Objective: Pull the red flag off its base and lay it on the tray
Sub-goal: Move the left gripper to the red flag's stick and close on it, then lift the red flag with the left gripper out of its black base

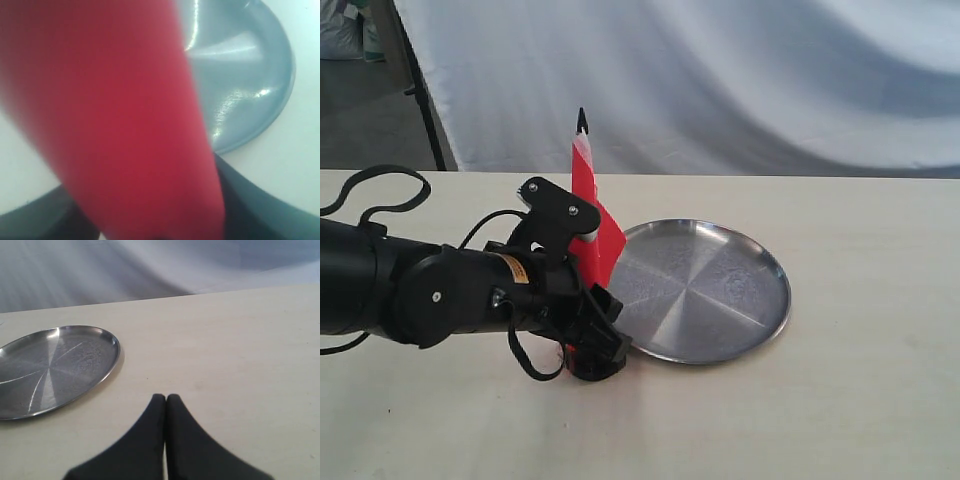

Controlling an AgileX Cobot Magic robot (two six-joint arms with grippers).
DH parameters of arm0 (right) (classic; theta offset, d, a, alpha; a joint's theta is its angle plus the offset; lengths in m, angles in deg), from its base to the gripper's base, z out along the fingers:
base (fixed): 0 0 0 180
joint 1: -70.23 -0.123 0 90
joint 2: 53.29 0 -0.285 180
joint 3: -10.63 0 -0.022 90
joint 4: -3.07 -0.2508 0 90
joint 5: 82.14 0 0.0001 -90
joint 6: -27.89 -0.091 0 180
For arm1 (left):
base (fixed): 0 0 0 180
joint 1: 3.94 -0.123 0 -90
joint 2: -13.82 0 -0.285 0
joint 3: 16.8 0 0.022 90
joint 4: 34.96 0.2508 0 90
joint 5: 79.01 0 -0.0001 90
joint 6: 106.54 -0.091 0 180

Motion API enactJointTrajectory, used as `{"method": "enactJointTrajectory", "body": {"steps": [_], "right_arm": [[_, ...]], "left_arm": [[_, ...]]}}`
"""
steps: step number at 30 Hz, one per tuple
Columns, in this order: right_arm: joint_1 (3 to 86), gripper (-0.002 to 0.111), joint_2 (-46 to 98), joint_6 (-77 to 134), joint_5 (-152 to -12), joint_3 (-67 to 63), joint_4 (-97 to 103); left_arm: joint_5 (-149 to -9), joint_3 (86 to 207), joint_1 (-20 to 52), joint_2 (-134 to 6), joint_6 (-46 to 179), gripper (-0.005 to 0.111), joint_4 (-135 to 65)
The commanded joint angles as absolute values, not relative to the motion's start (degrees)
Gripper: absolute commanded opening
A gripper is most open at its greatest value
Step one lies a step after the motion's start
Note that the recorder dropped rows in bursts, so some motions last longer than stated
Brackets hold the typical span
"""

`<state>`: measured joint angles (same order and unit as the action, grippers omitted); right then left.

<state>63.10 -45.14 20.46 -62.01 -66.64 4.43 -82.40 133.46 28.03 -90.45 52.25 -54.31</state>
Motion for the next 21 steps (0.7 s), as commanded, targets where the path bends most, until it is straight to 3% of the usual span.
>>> {"method": "enactJointTrajectory", "body": {"steps": [1,3,10,21], "right_arm": [[63.2,0.000,-45.5,20.6,-62.3,-66.6,4.7],[63.2,0.000,-45.5,20.6,-62.3,-66.6,4.7],[63.2,0.000,-45.5,20.6,-62.3,-66.6,4.7],[63.2,0.000,-45.5,20.6,-62.3,-66.6,4.7]], "left_arm": [[-84.7,133.7,28.3,-91.2,52.5,0.051,-55.1],[-85.0,133.7,28.3,-91.3,52.5,0.046,-55.1],[-86.3,133.7,28.3,-91.3,52.5,0.000,-55.1],[-88.2,133.7,28.3,-91.3,52.5,0.000,-55.1]]}}
